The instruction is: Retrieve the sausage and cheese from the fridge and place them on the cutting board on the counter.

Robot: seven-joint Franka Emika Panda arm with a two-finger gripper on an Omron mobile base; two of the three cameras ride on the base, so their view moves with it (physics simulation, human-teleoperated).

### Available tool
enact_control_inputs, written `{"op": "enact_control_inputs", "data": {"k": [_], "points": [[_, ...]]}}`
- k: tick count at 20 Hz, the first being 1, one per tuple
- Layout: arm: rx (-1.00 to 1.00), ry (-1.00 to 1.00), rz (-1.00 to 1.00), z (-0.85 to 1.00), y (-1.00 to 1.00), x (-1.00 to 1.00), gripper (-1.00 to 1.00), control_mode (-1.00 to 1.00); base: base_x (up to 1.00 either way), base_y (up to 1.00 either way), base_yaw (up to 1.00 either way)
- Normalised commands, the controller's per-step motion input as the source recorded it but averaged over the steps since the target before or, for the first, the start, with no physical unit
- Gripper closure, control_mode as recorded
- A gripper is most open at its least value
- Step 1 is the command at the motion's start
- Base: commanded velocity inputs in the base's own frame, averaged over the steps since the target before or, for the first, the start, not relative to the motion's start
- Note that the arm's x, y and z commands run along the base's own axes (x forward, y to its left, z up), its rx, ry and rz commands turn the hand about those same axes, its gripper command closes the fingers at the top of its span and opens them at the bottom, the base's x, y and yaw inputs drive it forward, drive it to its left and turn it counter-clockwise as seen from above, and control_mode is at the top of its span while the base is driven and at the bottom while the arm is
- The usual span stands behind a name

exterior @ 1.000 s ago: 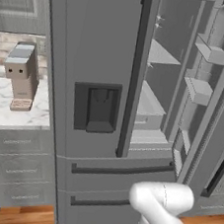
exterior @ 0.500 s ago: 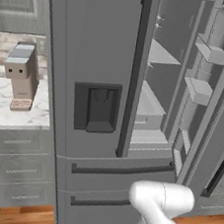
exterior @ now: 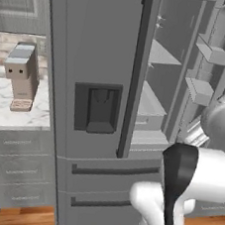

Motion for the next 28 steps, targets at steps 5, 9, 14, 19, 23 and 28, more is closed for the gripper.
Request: {"op": "enact_control_inputs", "data": {"k": [5, 9, 14, 19, 23, 28], "points": [[-0.28, 0.11, -0.22, -0.08, 0.49, 0.57, -1.00, -1.00, 0.00, 0.00, 0.00], [-0.12, 0.06, -0.22, -0.29, -0.06, 0.90, -1.00, -1.00, 0.00, 0.00, 0.00], [-0.15, 0.00, -0.20, -0.33, -0.21, 0.91, -1.00, -1.00, 0.00, 0.00, 0.00], [-0.17, 0.00, -0.18, -0.40, -0.74, 0.63, -1.00, -1.00, 0.00, 0.00, 0.00], [-0.12, 0.00, -0.17, -0.25, -1.00, 0.35, -1.00, -1.00, 0.00, 0.00, 0.00], [-0.01, 0.00, -0.12, -0.03, -0.69, 0.44, -1.00, -1.00, 0.00, 0.00, 0.00]]}}
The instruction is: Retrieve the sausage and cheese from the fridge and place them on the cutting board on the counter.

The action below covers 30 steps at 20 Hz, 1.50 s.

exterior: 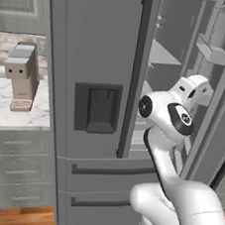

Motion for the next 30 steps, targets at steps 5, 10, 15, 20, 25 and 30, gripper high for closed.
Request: {"op": "enact_control_inputs", "data": {"k": [5, 10, 15, 20, 25, 30], "points": [[0.00, 0.00, -0.14, -0.04, -0.70, 0.34, -1.00, -1.00, 0.00, 0.00, 0.00], [-0.03, 0.00, -0.25, 0.00, -1.00, -0.03, -1.00, -1.00, 0.00, 0.00, 0.00], [-0.04, 0.00, -0.25, 0.00, -1.00, -0.24, -1.00, -1.00, 0.00, 0.00, 0.00], [0.00, -0.20, -0.01, 0.40, -0.73, -0.16, -1.00, -1.00, 0.00, 0.00, 0.00], [-0.01, -0.28, 0.07, 0.59, -0.01, -0.33, -1.00, -1.00, 0.00, 0.00, 0.00], [-0.04, -0.35, 0.01, 0.30, -0.16, -0.95, -1.00, -1.00, 0.00, 0.00, 0.00]]}}
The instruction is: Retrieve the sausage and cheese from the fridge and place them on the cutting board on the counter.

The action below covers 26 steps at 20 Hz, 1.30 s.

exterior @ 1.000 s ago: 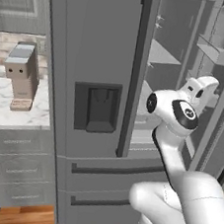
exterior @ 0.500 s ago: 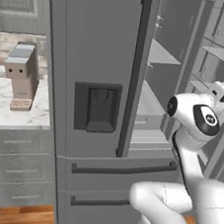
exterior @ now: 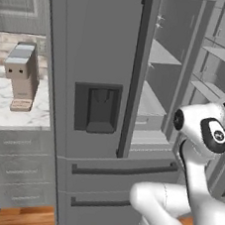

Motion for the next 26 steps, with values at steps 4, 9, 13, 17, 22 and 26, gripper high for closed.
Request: {"op": "enact_control_inputs", "data": {"k": [4, 9, 13, 17, 22, 26], "points": [[-0.04, -0.36, 0.00, 0.34, -0.06, -1.00, -1.00, -1.00, 0.00, 0.00, 0.00], [-0.03, -0.14, 0.08, 0.27, 0.17, -0.89, -1.00, -1.00, 0.00, 0.00, 0.00], [0.09, 0.05, 0.18, 0.51, 0.81, -0.49, -1.00, -1.00, 0.00, 0.00, 0.00], [0.29, 0.15, 0.27, 0.43, 0.72, -0.19, -1.00, -1.00, 0.00, 0.00, 0.00], [0.45, 0.18, 0.35, 0.07, 0.69, 0.00, -1.00, -1.00, 0.00, 0.00, 0.00], [0.57, 0.07, 0.36, 0.00, 0.86, 0.29, -1.00, -1.00, 0.00, 0.00, 0.00]]}}
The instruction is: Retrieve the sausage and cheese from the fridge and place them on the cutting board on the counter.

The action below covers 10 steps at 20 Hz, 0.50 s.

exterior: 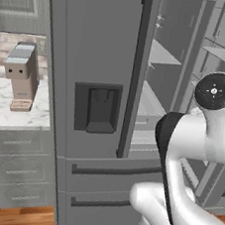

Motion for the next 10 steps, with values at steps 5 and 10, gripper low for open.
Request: {"op": "enact_control_inputs", "data": {"k": [5, 10], "points": [[0.62, 0.00, 0.26, 0.00, 0.97, 0.71, -1.00, -1.00, 0.00, 0.00, 0.00], [0.52, 0.08, 0.19, 0.03, 0.21, 0.52, -1.00, -1.00, 0.00, 0.00, 0.00]]}}
